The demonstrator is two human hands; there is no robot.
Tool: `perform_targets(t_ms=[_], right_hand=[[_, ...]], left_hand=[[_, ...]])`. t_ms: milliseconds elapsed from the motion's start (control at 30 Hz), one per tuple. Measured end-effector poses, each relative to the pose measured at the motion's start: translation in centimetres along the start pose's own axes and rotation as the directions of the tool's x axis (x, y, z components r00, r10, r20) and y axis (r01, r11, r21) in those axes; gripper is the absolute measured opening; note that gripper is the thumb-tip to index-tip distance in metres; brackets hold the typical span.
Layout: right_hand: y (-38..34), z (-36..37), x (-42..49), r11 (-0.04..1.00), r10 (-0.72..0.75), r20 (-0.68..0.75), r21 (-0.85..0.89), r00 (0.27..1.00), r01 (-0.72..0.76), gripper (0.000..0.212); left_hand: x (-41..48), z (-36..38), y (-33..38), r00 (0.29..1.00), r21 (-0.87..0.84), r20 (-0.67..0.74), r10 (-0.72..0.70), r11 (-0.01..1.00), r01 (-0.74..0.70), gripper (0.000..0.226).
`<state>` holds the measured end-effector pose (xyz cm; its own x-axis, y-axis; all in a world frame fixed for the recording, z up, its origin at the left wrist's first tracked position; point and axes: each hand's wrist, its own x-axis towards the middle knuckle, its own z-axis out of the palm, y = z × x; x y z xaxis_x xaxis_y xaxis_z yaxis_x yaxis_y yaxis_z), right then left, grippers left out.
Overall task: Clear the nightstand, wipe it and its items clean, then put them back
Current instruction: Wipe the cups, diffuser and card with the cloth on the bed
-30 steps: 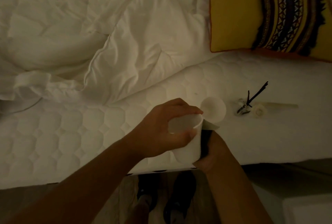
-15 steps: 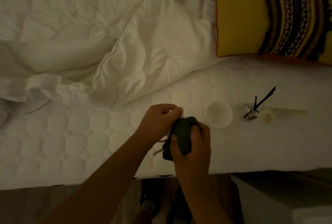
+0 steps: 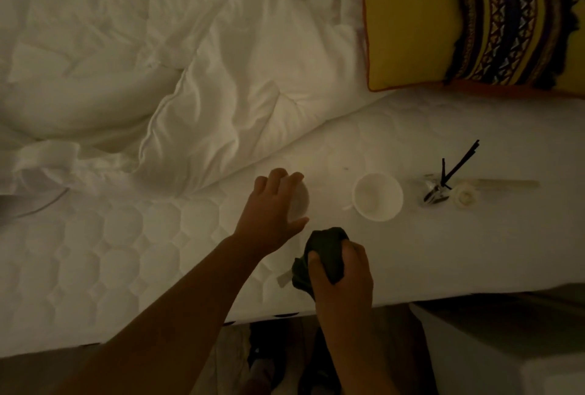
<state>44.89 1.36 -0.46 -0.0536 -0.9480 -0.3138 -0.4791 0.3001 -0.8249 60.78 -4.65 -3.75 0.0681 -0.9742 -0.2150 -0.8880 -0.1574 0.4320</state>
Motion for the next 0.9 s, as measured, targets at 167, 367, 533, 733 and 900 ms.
perform_targets(t_ms=[167, 367, 533, 733, 900], right_hand=[[0.7, -1.6, 0.9, 0.996, 0.045, -0.023, 0.078, 0.999, -0.043, 0.028], [1.6, -4.2, 1.8, 0.986, 0.066, -0.04, 0.156, 0.997, -0.059, 0.026], [3.2, -6.5, 2.3, 0.962, 0.171, -0.099, 0.234, 0.98, -0.144, 0.044], [5.1, -9.1, 3.0, 0.946, 0.231, -0.105, 0.256, 0.967, -0.198, 0.051], [5.1, -10.1, 3.4, 0.949, 0.182, -0.109, 0.28, 0.977, -0.145, 0.023]], left_hand=[[0.5, 0.1, 0.4, 0.999, 0.112, -0.012, -0.036, 0.993, 0.038, 0.085], [1.5, -0.8, 3.9, 0.994, 0.197, -0.08, -0.08, 0.976, 0.095, 0.068], [3.3, 0.7, 9.1, 0.988, 0.057, 0.045, 0.145, 0.987, -0.147, 0.074], [4.9, 4.1, 12.8, 0.974, 0.092, 0.171, 0.149, 0.982, -0.167, 0.097], [5.6, 4.5, 12.9, 0.991, -0.017, 0.089, 0.099, 0.995, -0.098, 0.086]])
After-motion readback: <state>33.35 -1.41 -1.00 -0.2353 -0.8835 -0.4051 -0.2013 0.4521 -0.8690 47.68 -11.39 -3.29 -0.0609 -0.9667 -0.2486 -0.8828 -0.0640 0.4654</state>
